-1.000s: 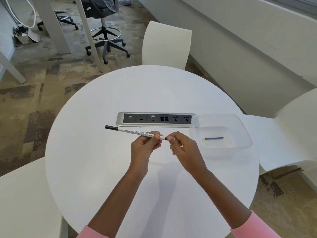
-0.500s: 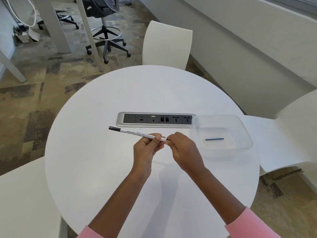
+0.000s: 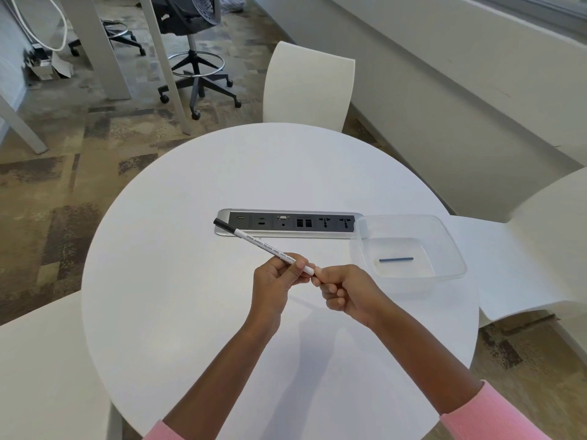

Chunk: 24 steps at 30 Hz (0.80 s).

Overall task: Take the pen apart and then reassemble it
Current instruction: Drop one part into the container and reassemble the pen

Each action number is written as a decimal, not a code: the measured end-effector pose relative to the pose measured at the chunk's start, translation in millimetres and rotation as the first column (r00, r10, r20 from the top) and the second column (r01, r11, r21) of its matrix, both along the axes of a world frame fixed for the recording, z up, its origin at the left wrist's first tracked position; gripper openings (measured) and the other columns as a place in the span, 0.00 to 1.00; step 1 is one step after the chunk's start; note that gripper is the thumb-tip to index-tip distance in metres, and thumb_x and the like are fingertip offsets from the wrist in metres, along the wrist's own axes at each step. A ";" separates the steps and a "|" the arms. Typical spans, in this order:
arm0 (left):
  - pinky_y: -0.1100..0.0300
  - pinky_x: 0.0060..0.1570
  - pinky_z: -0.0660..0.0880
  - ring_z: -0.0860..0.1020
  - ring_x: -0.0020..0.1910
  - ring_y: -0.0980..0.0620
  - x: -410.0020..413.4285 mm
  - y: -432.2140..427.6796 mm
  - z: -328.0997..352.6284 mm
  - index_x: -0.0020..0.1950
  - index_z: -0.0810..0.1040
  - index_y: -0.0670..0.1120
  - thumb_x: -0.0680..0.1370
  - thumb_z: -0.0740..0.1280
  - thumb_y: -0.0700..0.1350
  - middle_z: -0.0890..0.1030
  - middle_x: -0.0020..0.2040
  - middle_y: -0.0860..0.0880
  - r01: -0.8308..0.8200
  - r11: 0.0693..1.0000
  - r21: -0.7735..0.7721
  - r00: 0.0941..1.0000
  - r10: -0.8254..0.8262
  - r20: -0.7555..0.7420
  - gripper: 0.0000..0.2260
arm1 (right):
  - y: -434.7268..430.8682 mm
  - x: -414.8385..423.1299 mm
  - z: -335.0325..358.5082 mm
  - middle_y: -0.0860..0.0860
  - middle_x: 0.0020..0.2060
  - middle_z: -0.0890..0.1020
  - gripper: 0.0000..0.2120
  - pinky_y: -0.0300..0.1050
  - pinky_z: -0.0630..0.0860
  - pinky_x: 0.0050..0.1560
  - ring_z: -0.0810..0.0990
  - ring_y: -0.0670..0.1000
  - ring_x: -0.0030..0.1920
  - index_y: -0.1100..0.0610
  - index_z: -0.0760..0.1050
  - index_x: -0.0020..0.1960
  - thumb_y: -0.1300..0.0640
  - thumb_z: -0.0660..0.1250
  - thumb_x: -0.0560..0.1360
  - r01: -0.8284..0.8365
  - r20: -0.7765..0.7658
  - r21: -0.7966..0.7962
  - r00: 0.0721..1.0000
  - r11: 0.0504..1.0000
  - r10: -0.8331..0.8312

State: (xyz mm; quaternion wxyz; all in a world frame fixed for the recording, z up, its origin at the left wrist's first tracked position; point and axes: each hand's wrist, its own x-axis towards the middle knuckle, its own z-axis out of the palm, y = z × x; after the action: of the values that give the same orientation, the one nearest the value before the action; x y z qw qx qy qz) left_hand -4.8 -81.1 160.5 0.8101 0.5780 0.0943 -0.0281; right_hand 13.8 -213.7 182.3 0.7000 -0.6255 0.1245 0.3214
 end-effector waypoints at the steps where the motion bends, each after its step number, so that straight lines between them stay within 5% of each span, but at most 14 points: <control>1: 0.65 0.40 0.77 0.80 0.33 0.53 -1.2 -0.1 -0.1 0.38 0.77 0.40 0.76 0.64 0.36 0.83 0.31 0.50 -0.003 1.000 0.003 1.000 0.003 0.003 0.07 | -0.2 -0.8 0.4 0.45 0.19 0.65 0.15 0.31 0.60 0.19 0.59 0.42 0.20 0.59 0.72 0.31 0.62 0.59 0.76 -0.006 -0.037 0.025 0.999 1.000 0.007; 3: 0.64 0.40 0.78 0.80 0.33 0.53 -3.7 0.6 -1.5 0.39 0.77 0.40 0.76 0.64 0.36 0.83 0.32 0.49 -0.048 0.999 -0.005 0.999 0.048 -0.010 0.06 | 2.9 -3.0 0.1 0.45 0.19 0.67 0.15 0.32 0.63 0.22 0.62 0.43 0.21 0.59 0.74 0.32 0.59 0.59 0.77 -0.021 0.010 -0.029 1.000 0.999 0.021; 5: 0.65 0.40 0.78 0.80 0.33 0.54 -5.5 1.0 -3.5 0.40 0.78 0.40 0.75 0.65 0.37 0.82 0.31 0.50 -0.116 0.993 -0.028 0.993 0.115 -0.038 0.05 | 8.1 -5.9 -1.2 0.46 0.20 0.70 0.16 0.34 0.67 0.26 0.66 0.43 0.21 0.56 0.75 0.31 0.57 0.61 0.77 -0.025 0.220 -0.221 0.973 0.975 0.075; 8: 0.66 0.39 0.78 0.80 0.32 0.57 -5.7 1.4 -5.0 0.41 0.79 0.41 0.75 0.66 0.37 0.82 0.30 0.52 -0.185 0.980 -0.069 0.980 0.178 -0.092 0.04 | 13.6 -10.7 -6.9 0.46 0.24 0.72 0.09 0.33 0.66 0.30 0.69 0.42 0.25 0.54 0.76 0.38 0.54 0.64 0.75 0.081 0.508 -0.510 0.832 0.856 0.224; 12: 0.65 0.42 0.79 0.81 0.35 0.55 -3.0 3.3 -3.6 0.42 0.79 0.39 0.75 0.66 0.36 0.82 0.30 0.51 -0.210 0.970 -0.121 0.974 0.196 -0.114 0.03 | 14.8 -14.8 -18.3 0.49 0.30 0.75 0.06 0.31 0.65 0.31 0.71 0.44 0.31 0.56 0.76 0.47 0.55 0.67 0.73 0.272 0.713 -0.619 0.588 0.736 0.382; 17: 0.66 0.41 0.78 0.81 0.39 0.52 -3.2 2.0 0.1 0.38 0.79 0.39 0.75 0.65 0.36 0.81 0.36 0.48 -0.221 0.955 -0.200 0.972 0.198 -0.129 0.06 | 12.8 -10.4 -30.1 0.52 0.31 0.77 0.10 0.40 0.69 0.25 0.74 0.51 0.31 0.57 0.74 0.44 0.52 0.59 0.75 0.498 0.761 -0.640 0.299 0.585 0.576; 21: 0.67 0.41 0.78 0.80 0.36 0.56 -3.7 -1.6 2.0 0.40 0.79 0.40 0.75 0.65 0.36 0.82 0.32 0.51 -0.221 0.950 -0.222 0.972 0.196 -0.131 0.05 | 11.3 -5.4 -30.7 0.52 0.30 0.76 0.19 0.41 0.67 0.23 0.72 0.52 0.30 0.59 0.74 0.40 0.51 0.51 0.79 0.569 0.757 -0.605 0.194 0.557 0.624; 24: 0.67 0.40 0.78 0.80 0.34 0.57 -5.5 -5.4 2.6 0.40 0.79 0.41 0.75 0.65 0.36 0.82 0.31 0.52 -0.211 0.953 -0.219 0.975 0.188 -0.122 0.05 | 10.6 -4.4 -31.4 0.53 0.29 0.74 0.15 0.42 0.64 0.21 0.66 0.50 0.33 0.60 0.74 0.37 0.56 0.55 0.78 0.590 0.745 -0.600 0.167 0.540 0.646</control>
State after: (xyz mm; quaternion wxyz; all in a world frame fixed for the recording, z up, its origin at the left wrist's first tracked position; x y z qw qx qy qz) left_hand -10.3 -86.5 163.1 0.8647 0.4654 0.1886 0.0145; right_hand 9.4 -203.1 150.9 0.1896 -0.9177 -0.2379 -0.2555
